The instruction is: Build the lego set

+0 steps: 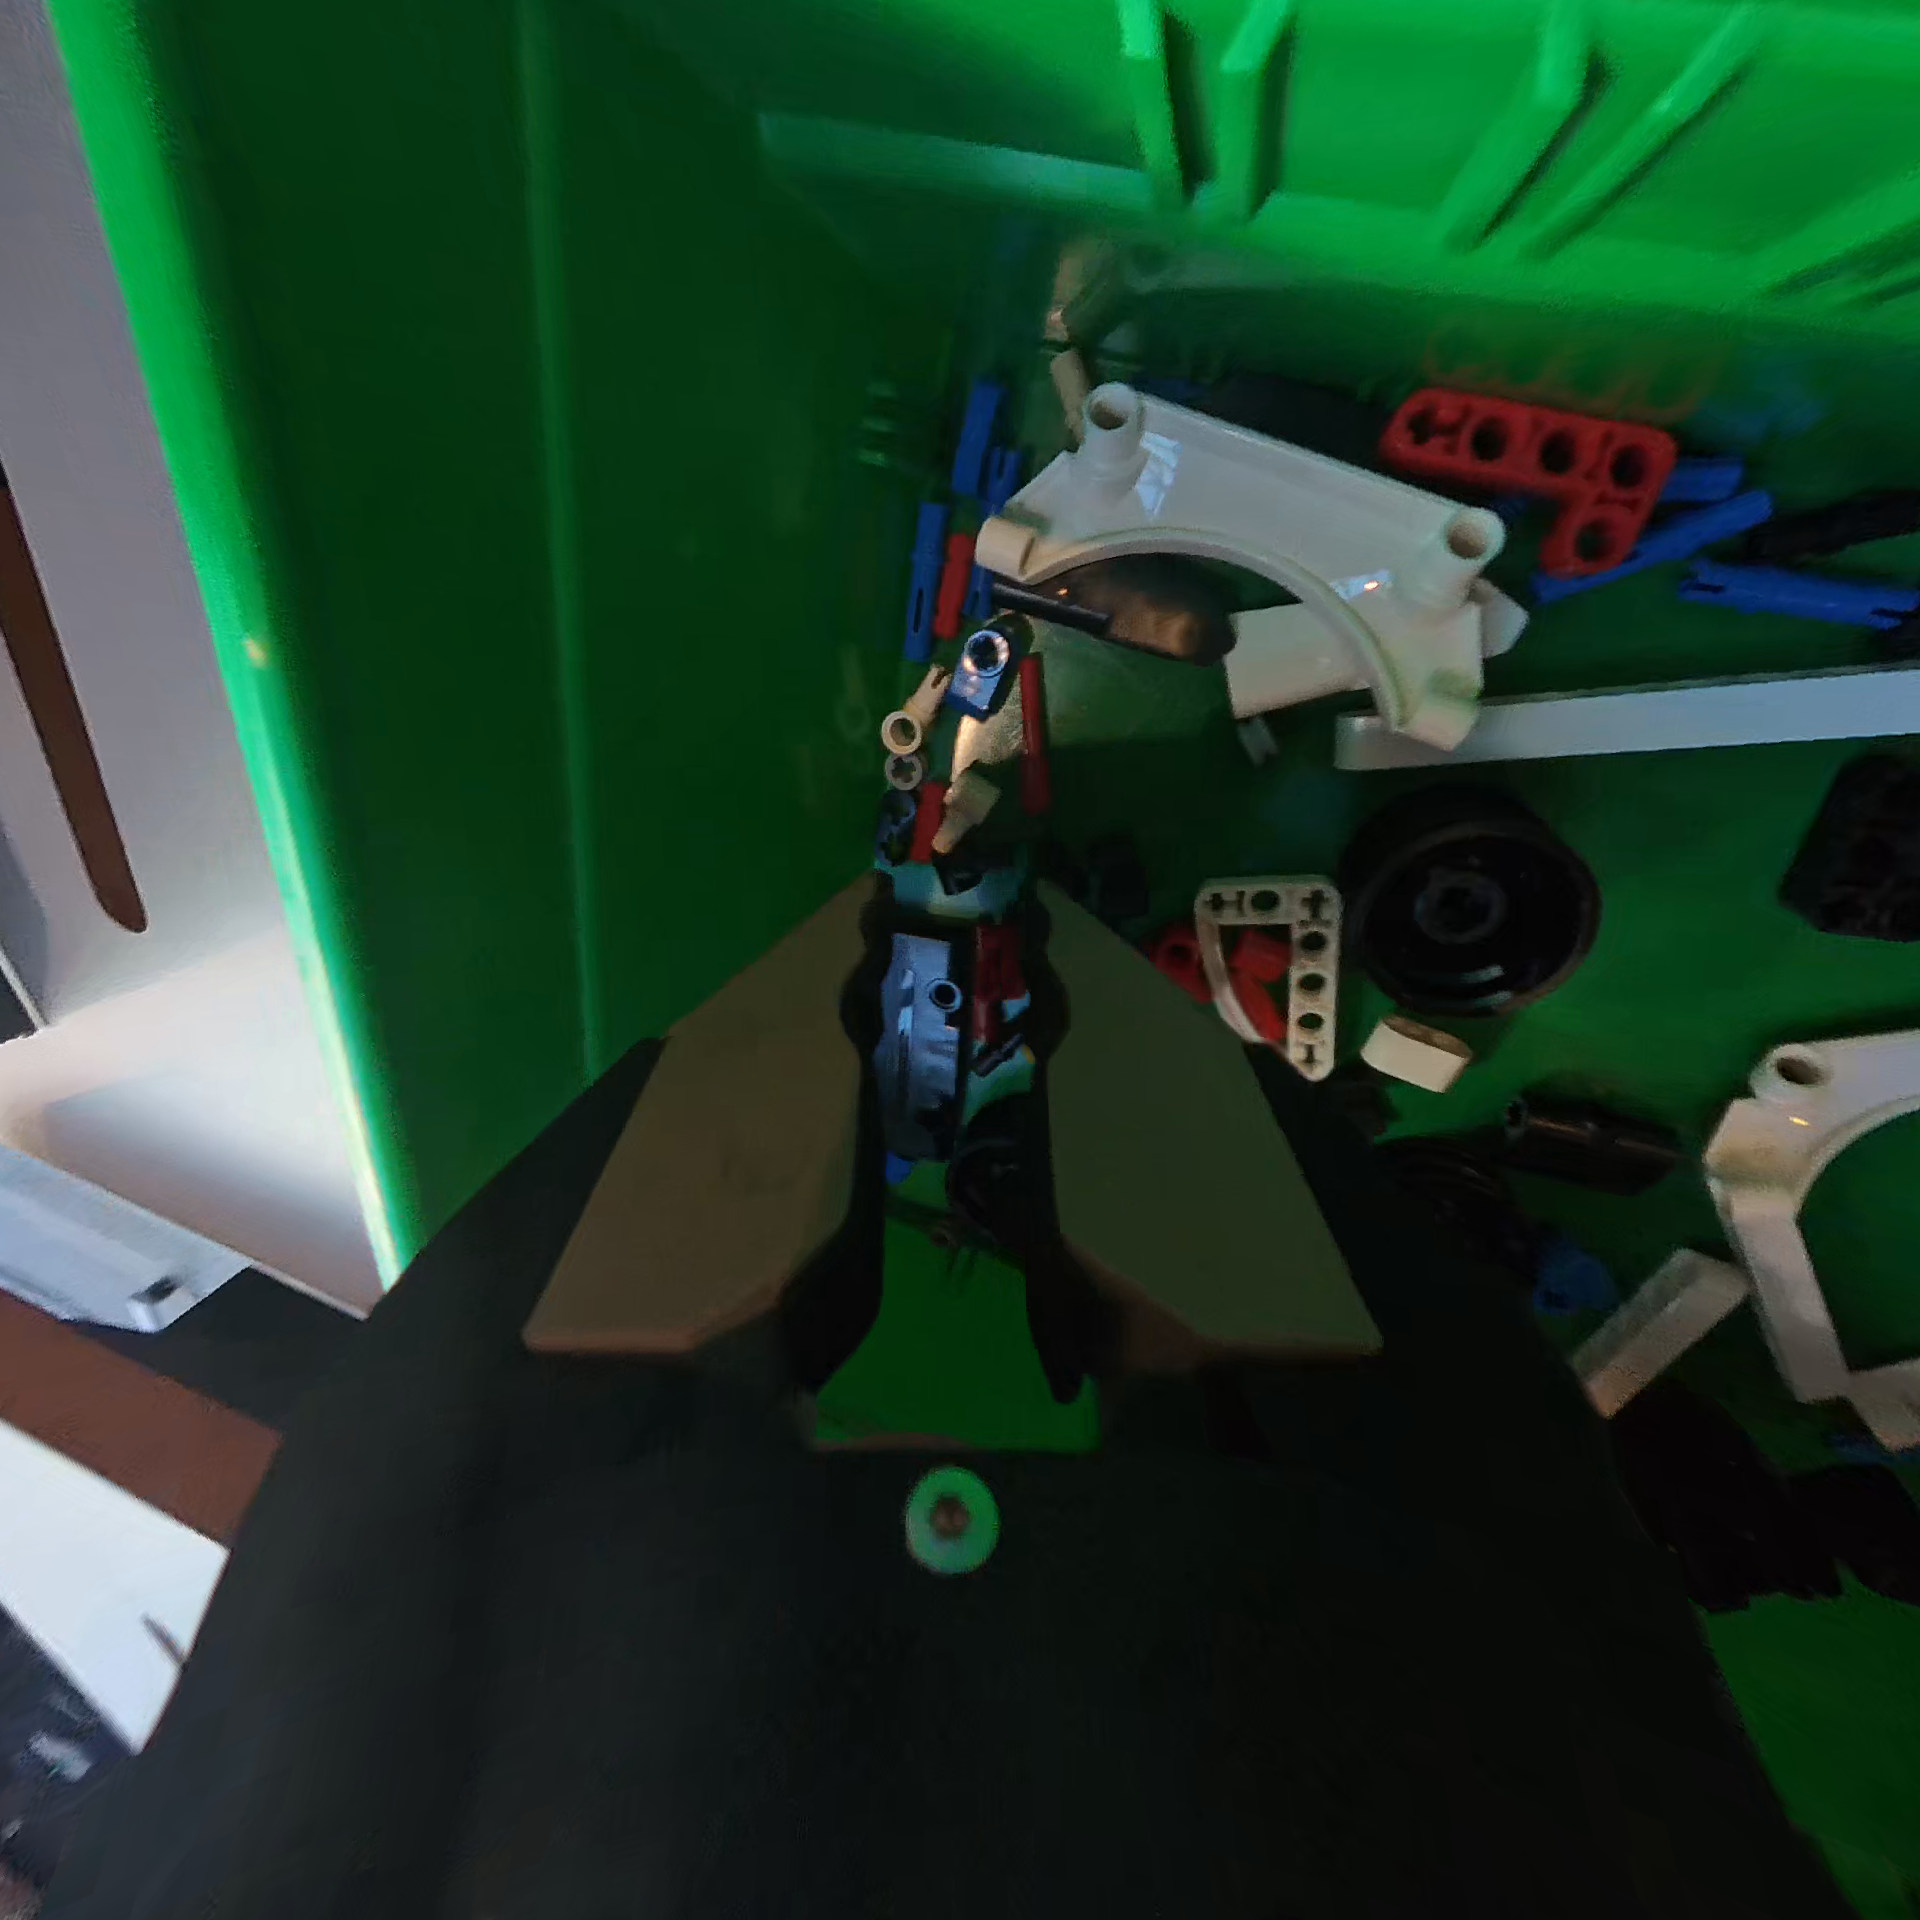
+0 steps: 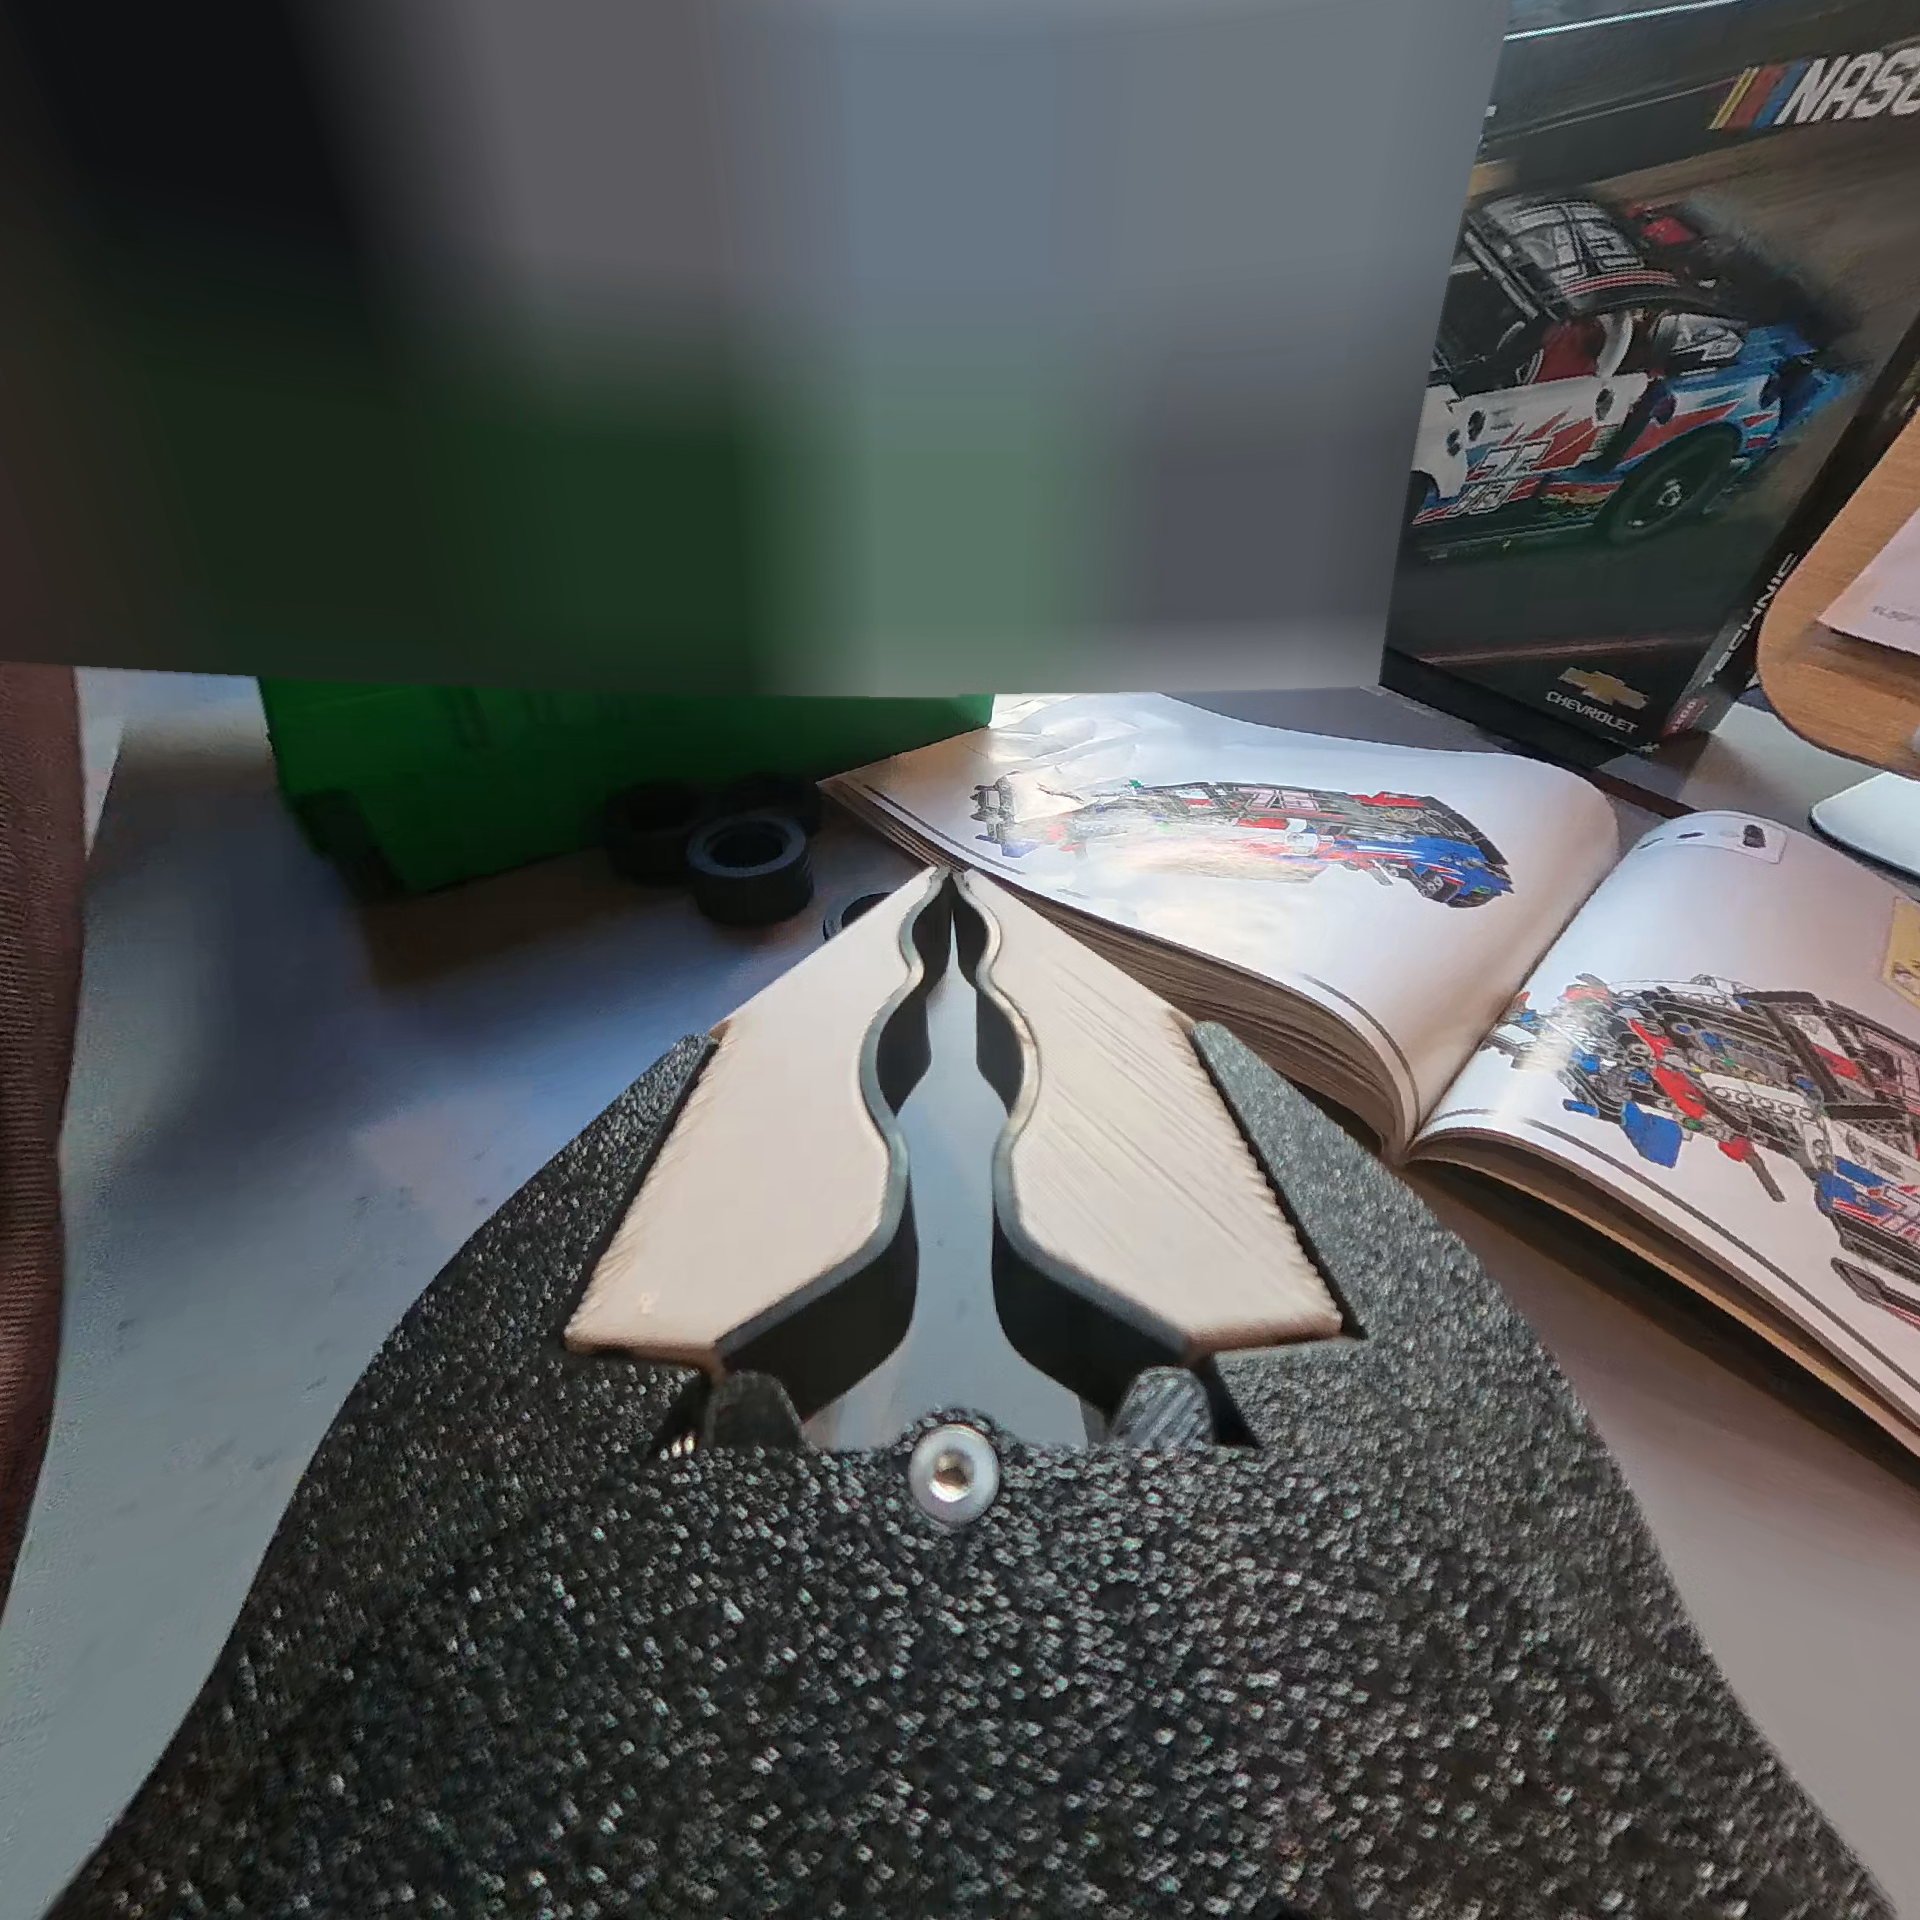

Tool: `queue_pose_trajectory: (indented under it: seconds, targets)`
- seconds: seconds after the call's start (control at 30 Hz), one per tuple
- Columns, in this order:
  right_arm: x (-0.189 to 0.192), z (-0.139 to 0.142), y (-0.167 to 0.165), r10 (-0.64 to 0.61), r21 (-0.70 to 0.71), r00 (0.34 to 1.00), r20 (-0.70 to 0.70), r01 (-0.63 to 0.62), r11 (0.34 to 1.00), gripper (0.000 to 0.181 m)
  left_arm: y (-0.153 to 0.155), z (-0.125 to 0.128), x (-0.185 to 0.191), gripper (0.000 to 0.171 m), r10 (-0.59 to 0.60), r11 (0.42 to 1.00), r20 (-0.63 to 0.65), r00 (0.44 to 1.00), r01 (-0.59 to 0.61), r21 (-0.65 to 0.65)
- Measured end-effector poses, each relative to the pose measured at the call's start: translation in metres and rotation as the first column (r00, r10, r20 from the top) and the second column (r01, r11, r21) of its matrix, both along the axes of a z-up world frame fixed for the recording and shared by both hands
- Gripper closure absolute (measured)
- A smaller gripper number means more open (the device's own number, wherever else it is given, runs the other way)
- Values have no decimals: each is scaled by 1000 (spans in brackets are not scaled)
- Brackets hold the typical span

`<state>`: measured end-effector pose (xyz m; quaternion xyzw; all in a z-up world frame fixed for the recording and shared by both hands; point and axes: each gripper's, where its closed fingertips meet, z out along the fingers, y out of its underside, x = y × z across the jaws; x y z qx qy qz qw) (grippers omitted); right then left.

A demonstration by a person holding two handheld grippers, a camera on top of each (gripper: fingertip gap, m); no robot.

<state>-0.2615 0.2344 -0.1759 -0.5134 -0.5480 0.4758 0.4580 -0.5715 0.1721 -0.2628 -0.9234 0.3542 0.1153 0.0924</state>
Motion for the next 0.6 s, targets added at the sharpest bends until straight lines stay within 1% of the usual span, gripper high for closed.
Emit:
queue_pose_trajectory:
  seconds: [0.07, 0.17, 0.37, 0.43, 0.5, 0.6]
  targets:
    - [0, 1, -1, -1, 7, 1000, -6, 1, 1000, 181, 0, 4, 3, 149, -2, 1000, 28, 1000, 2, 8]
    - [1, 2, 2, -4, -19, 1000, -16, 4, 1000, 181, 1, 10, 2, 149, -13, 999, 20, 1000, 13, 35]
    - [5, 8, 11, -26, -78, 998, -57, 22, 997, 181, 4, 8, 2, 149, -31, 999, 17, 999, 31, 27]
    - [6, 8, 11, -29, -82, 998, -62, 24, 996, 181, 4, 5, 2, 150, -34, 999, 28, 999, 33, 5]
    - [6, 9, 11, -29, -79, 998, -63, 24, 997, 181, 2, 1, 2, 151, -33, 999, 37, 999, 34, -26]
    - [6, 9, 10, -27, -73, 997, -65, 22, 997, 181, 3, -3, 5, 160, -31, 998, 58, 998, 34, -45]
